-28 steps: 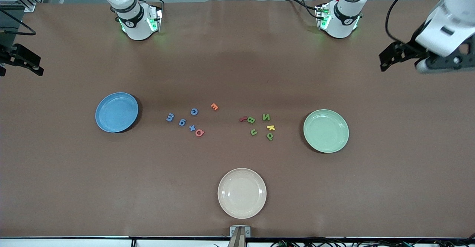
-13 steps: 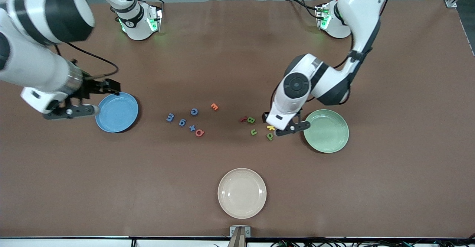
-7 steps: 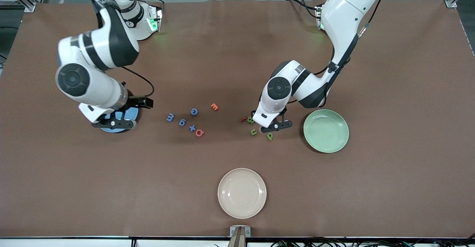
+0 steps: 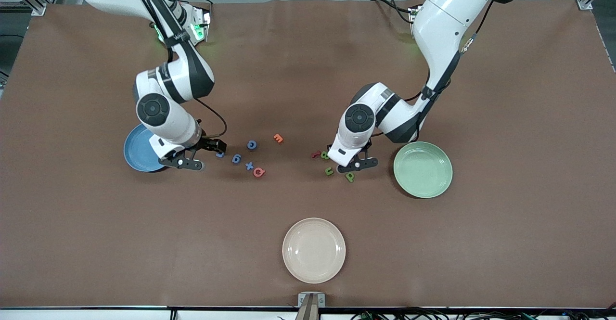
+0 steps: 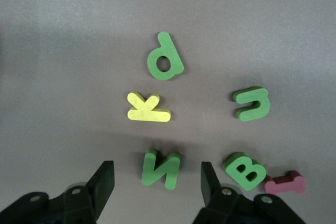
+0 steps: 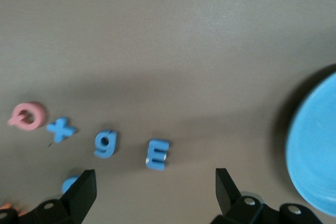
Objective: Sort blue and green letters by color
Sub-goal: 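Grasp green N with the left gripper while the right gripper grasps blue E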
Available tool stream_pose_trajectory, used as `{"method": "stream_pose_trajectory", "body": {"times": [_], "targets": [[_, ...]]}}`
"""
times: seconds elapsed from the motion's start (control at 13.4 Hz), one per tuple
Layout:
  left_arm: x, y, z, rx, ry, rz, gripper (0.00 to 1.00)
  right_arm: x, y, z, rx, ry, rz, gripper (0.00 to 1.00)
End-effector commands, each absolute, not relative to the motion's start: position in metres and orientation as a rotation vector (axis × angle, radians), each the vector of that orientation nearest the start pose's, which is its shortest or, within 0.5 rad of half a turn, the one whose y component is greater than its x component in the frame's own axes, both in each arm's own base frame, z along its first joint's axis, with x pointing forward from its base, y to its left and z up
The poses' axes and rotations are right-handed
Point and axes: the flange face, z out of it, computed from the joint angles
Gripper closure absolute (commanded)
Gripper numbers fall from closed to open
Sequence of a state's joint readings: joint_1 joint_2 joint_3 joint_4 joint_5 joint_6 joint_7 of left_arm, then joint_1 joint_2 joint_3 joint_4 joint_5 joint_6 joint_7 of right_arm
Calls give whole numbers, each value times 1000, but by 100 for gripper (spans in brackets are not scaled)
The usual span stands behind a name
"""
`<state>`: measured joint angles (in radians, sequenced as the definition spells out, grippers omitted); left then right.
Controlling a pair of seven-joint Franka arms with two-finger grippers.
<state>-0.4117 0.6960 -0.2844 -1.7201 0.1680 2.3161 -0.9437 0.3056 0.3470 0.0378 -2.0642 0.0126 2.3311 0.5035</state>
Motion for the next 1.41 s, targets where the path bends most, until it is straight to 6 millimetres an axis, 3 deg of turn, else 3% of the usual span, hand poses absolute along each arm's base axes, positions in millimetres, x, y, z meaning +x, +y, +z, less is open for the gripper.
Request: {"method": "stream_pose_trajectory", "body": {"times": [0.0, 0.15, 0.3, 0.52, 0.67, 0.89, 1.04, 1.19, 1.34], "targets": [[518, -412, 177, -3127, -281, 124, 28, 550, 190, 220, -3128, 323, 139, 1], [516, -414, 174, -3126, -278, 129, 33, 548, 188, 207, -3125, 357, 146, 3], [516, -414, 174, -3126, -278, 129, 49, 545, 189, 204, -3118, 451, 155, 10], [518, -412, 177, -3127, -289, 126, 98, 540, 189, 193, -3122, 475, 181, 21], [523, -405, 183, -3121, -307, 125, 100, 538, 189, 187, -3119, 481, 180, 26], [542, -380, 240, -3084, -353, 100, 99, 535, 193, 184, -3092, 516, 204, 33], [559, -343, 276, -3039, -401, 110, 99, 535, 194, 182, -3090, 513, 198, 37], [578, -303, 286, -3023, -432, 124, 100, 535, 195, 178, -3091, 511, 200, 40], [604, -246, 289, -3028, -444, 132, 99, 533, 199, 176, -3084, 513, 195, 45]]}}
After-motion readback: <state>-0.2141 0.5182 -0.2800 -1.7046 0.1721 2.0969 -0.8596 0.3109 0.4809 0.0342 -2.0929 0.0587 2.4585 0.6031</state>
